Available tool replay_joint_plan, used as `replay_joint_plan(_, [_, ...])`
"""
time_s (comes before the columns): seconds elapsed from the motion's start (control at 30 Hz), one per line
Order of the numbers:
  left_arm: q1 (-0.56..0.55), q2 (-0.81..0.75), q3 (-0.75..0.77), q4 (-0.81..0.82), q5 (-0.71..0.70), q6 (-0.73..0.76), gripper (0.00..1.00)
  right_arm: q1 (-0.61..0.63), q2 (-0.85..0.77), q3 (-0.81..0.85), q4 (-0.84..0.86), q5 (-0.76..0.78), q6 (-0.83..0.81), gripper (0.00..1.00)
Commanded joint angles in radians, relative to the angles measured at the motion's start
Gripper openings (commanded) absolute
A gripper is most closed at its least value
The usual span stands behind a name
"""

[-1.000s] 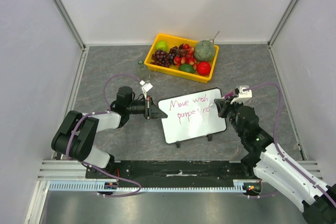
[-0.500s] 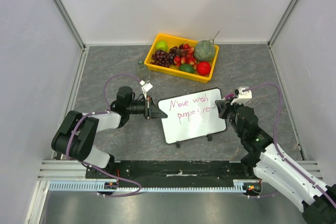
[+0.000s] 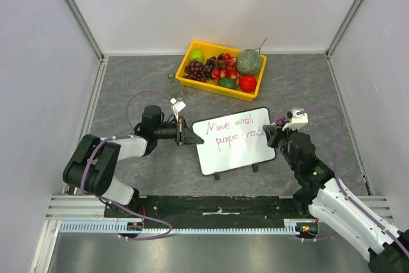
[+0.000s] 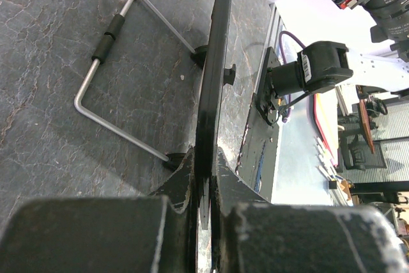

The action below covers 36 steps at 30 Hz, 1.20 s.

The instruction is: Write a sentence on the whiteboard

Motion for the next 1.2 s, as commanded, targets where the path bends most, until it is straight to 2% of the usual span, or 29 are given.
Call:
replay_joint_plan(0.0, [0.002,0.028,-0.020,-0.078,-0.040,0.080,0.02,-0.005,0.007,-0.002,-0.017,0.035,0.001,0.00])
replay_joint_plan(0.6, [0.002,0.028,-0.020,-0.073,-0.038,0.078,0.02,-0.010,0.084,0.077,0.066,0.071,-0.019,0.00])
replay_joint_plan(1.17, [0.002,0.027,-0.020,-0.075,-0.037,0.078,0.02,-0.010,0.023,-0.007,0.002,0.028,0.014,0.00])
